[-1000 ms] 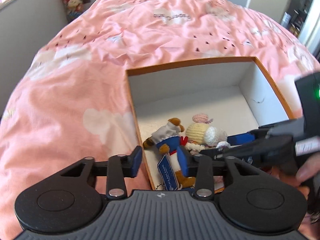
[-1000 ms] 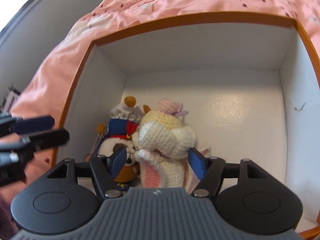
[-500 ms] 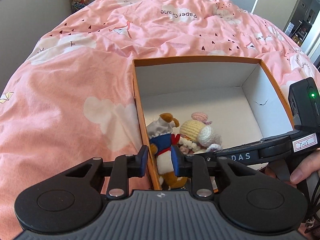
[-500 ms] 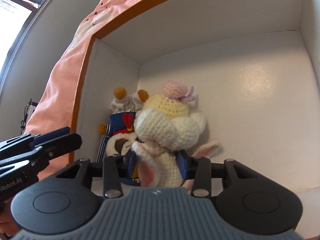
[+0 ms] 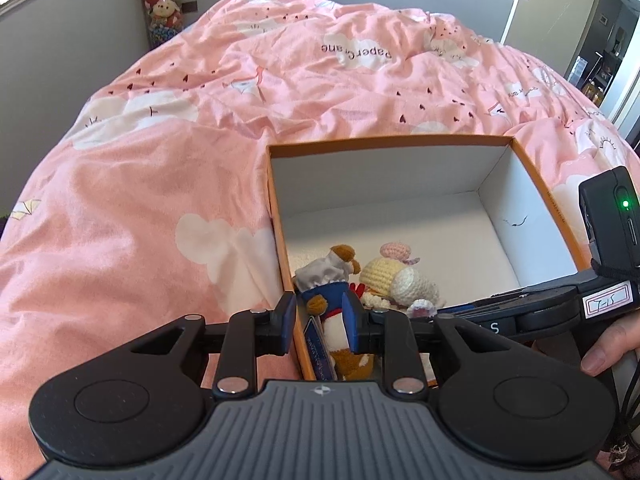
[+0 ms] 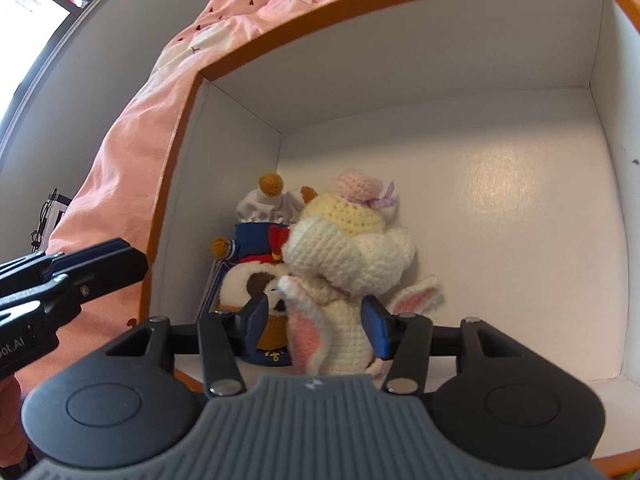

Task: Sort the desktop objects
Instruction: 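Open the left tool releasing the dog while the right tool releases the bunny inside the box, then move both tools back out of the box toward the remaining pile, then grasp the black box with the left tool while the right tool grasps the pink pouch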

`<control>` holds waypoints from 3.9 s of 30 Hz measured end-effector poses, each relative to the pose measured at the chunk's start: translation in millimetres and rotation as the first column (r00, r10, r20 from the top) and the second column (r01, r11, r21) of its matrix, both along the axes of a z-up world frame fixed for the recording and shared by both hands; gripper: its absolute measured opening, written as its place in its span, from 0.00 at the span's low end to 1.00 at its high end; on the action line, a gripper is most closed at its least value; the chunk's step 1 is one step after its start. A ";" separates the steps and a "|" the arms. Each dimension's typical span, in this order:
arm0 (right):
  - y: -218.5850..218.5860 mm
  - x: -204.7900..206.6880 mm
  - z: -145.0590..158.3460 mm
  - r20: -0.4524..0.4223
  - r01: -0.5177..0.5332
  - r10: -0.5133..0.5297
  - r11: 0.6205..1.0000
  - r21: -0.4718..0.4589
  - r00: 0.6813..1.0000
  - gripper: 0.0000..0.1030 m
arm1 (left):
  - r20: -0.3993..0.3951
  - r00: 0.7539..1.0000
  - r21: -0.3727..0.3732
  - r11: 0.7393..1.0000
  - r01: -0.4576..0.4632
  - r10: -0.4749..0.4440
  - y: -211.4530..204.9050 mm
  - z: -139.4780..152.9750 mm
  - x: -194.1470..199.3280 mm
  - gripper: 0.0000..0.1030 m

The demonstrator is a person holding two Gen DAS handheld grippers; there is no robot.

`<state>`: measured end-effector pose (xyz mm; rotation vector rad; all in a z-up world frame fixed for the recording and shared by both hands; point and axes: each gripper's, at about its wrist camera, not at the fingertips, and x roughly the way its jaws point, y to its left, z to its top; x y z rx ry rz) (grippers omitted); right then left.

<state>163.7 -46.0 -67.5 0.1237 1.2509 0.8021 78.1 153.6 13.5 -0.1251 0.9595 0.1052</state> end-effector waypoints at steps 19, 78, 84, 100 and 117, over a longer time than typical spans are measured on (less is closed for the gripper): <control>-94.0 -91.0 75.7 0.321 -0.121 0.099 0.991 0.052 0.942 0.43 | -0.027 0.948 -0.048 0.947 0.316 -0.318 -88.5 1.0 -52.4 0.29; -54.7 -166.0 -2.9 0.509 -0.425 0.773 0.634 -0.646 0.378 0.44 | -0.284 0.928 0.098 0.956 0.278 -0.241 -81.2 -31.5 -70.1 0.52; -73.5 -160.9 35.8 0.603 -0.399 0.624 0.782 -0.480 0.497 0.36 | -0.280 0.935 0.083 0.965 0.247 -0.216 -78.5 -35.3 -67.0 0.53; -101.3 -92.4 36.8 0.257 -0.047 0.049 0.999 -0.013 0.965 0.35 | -0.301 0.944 0.152 0.970 0.189 -0.136 -95.1 -60.2 -52.9 0.55; -86.6 -118.8 31.2 0.336 -0.115 0.154 0.984 -0.134 0.929 0.35 | -0.322 0.936 0.270 0.933 0.237 -0.144 -105.5 -72.4 -56.3 0.52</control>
